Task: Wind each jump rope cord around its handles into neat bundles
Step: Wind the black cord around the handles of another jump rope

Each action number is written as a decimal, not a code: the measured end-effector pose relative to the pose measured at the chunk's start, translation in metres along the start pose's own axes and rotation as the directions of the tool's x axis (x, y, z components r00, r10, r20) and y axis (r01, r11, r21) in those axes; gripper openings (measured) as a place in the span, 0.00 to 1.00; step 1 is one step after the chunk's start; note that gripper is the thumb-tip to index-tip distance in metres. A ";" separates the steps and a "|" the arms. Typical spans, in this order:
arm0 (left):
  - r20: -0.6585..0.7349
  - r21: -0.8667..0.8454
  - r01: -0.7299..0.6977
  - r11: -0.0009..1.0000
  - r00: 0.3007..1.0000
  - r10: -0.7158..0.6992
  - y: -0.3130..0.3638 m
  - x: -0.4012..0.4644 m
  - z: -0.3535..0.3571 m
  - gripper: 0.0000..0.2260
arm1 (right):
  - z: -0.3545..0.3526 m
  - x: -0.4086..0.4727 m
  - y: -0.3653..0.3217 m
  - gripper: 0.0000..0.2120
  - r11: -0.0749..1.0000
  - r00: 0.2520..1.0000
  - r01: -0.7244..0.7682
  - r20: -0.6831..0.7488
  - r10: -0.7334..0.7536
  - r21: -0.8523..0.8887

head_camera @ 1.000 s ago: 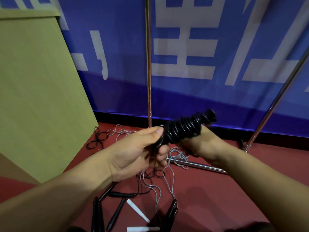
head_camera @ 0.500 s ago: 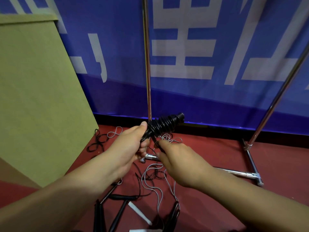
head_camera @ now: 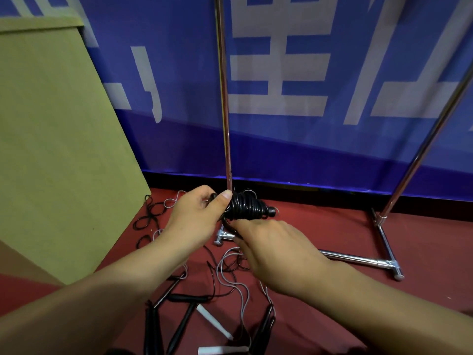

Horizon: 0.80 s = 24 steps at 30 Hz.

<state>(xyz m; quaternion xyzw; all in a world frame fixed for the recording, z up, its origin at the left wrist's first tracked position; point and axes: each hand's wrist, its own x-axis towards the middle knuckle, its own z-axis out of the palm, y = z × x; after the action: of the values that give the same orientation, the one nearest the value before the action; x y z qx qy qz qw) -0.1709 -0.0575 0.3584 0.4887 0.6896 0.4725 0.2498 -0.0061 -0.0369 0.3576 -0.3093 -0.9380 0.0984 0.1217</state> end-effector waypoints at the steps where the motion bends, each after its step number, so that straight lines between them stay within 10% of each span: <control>1: 0.002 0.040 -0.002 0.999 1.000 0.002 -0.002 0.002 -0.001 0.17 | -0.001 0.000 0.001 0.05 1.000 1.000 -0.006 -0.015 0.006 -0.014; 9: 0.090 0.314 -0.024 0.949 0.996 -0.004 -0.014 0.006 -0.006 0.20 | -0.008 -0.004 0.002 0.15 0.998 0.997 -0.018 -0.078 0.014 -0.058; 15: 0.262 0.412 -0.190 0.891 0.961 0.084 -0.013 0.003 -0.004 0.13 | -0.013 0.004 0.011 0.11 0.958 0.974 -0.149 -0.133 0.186 0.247; 24: 0.335 0.235 -0.272 0.933 0.924 0.185 0.001 -0.003 0.005 0.14 | -0.034 0.012 0.029 0.09 0.546 0.858 -0.354 0.032 0.512 0.759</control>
<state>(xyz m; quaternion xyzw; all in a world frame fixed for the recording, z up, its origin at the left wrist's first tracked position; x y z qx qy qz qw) -0.1652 -0.0583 0.3563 0.6640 0.6392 0.3157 0.2257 0.0107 -0.0025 0.3846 -0.4629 -0.6911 0.4679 0.2987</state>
